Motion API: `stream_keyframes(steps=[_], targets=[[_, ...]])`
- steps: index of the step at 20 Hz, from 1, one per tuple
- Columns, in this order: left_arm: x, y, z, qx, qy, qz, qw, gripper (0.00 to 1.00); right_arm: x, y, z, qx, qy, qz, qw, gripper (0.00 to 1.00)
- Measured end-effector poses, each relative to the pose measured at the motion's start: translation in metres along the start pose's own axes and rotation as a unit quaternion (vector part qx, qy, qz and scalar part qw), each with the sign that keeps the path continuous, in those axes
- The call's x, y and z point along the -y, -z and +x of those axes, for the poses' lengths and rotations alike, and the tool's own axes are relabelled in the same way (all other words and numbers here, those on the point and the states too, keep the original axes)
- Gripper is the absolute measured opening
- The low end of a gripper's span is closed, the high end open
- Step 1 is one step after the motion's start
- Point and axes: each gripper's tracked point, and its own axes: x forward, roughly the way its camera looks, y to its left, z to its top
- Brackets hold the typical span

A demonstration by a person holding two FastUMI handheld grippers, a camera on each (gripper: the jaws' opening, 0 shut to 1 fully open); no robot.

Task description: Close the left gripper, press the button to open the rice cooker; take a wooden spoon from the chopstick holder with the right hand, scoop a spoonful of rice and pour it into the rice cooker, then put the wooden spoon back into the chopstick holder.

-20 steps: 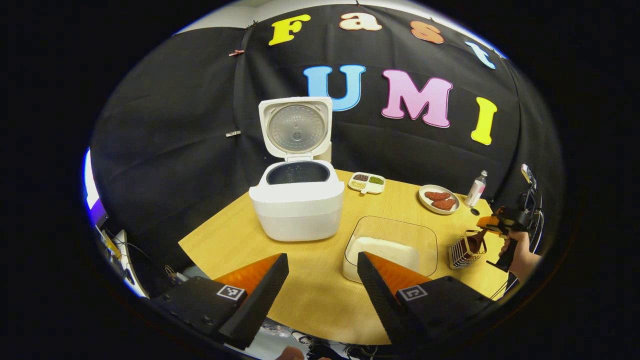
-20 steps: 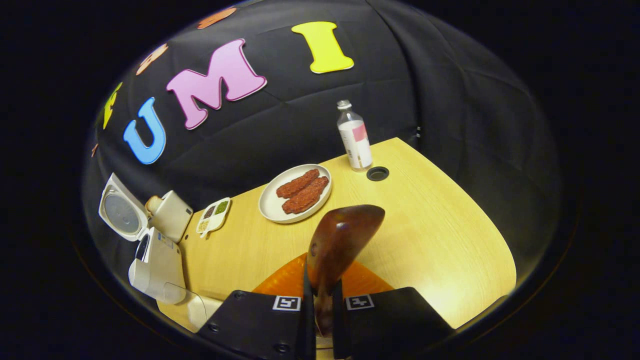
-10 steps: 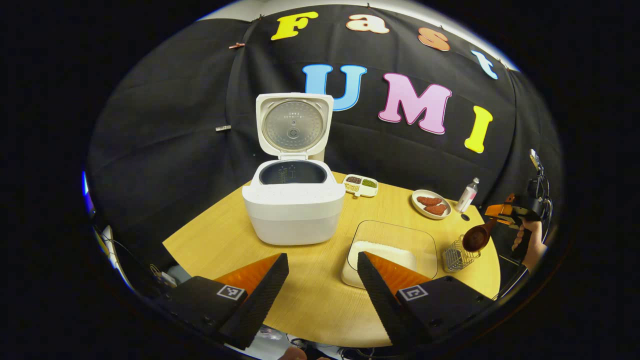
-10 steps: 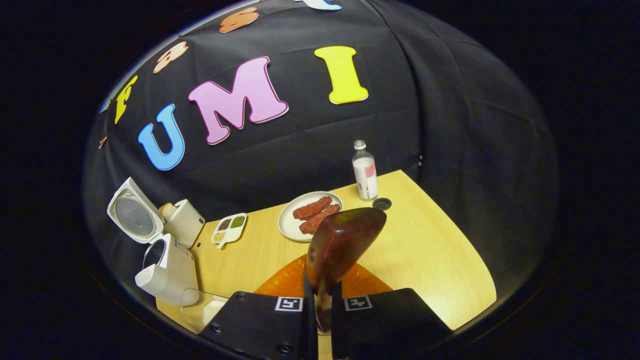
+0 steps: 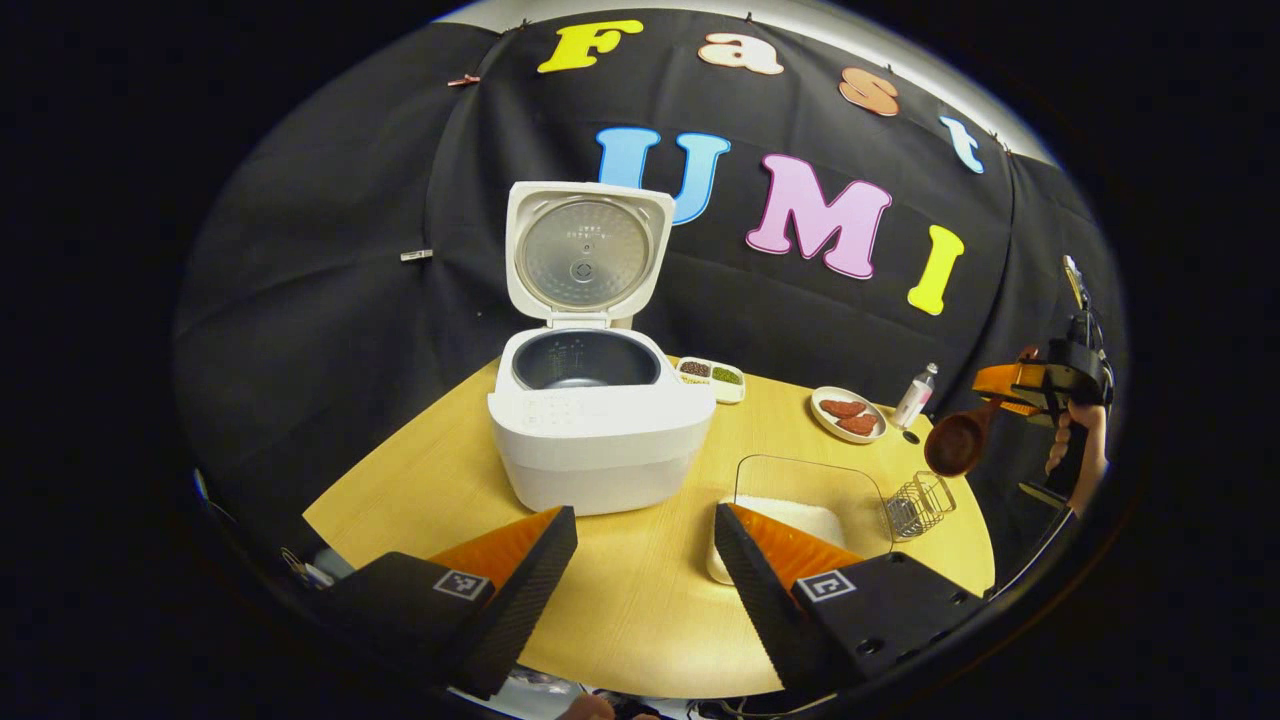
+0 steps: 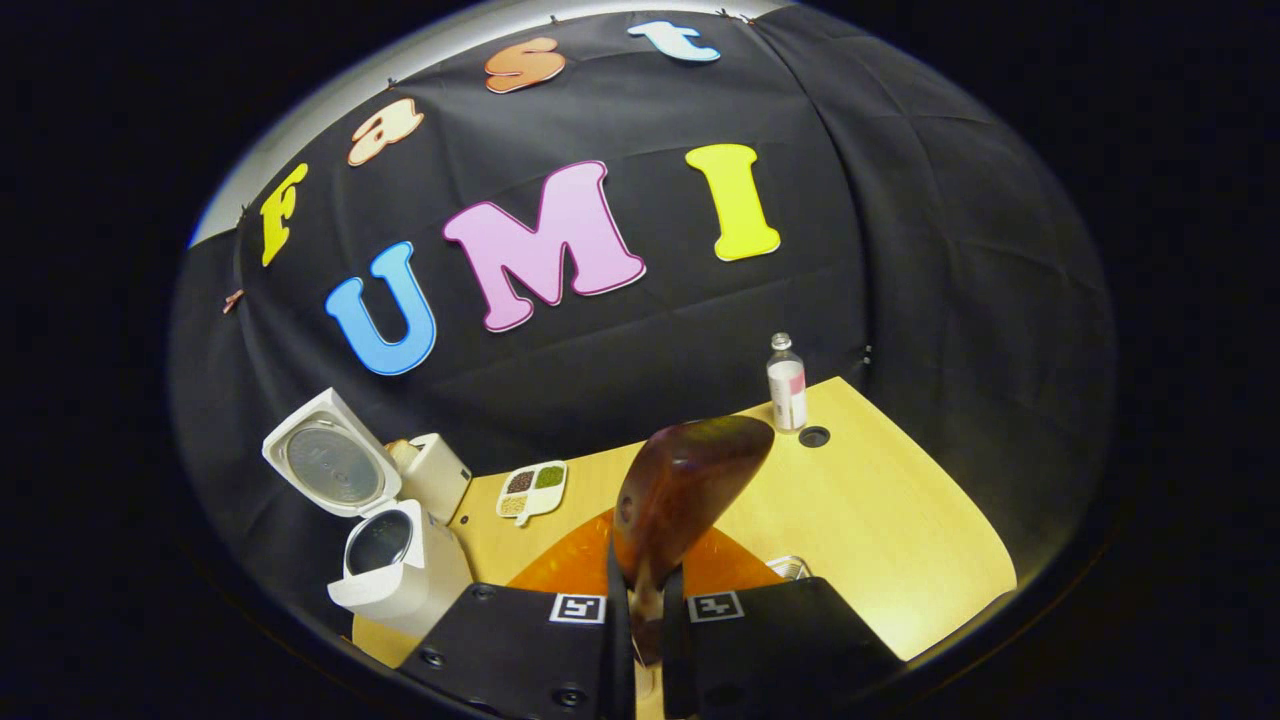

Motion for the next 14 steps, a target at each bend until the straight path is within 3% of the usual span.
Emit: stream_keyframes(steps=[5,9,14], targets=[[-0.012,-0.014,0.003,0.005,0.035,0.027,0.999,0.96,-0.039,0.032,-0.003,-0.009,-0.009,0.008,1.0,0.15],[-0.022,-0.008,0.01,-0.011,0.054,0.031,0.998,0.95,-0.054,0.068,0.005,-0.018,0.0,-0.021,1.0,0.15],[-0.043,-0.023,0.004,0.034,0.055,0.022,0.998,0.95,-0.06,0.125,0.023,-0.044,0.01,-0.065,0.997,0.15]])
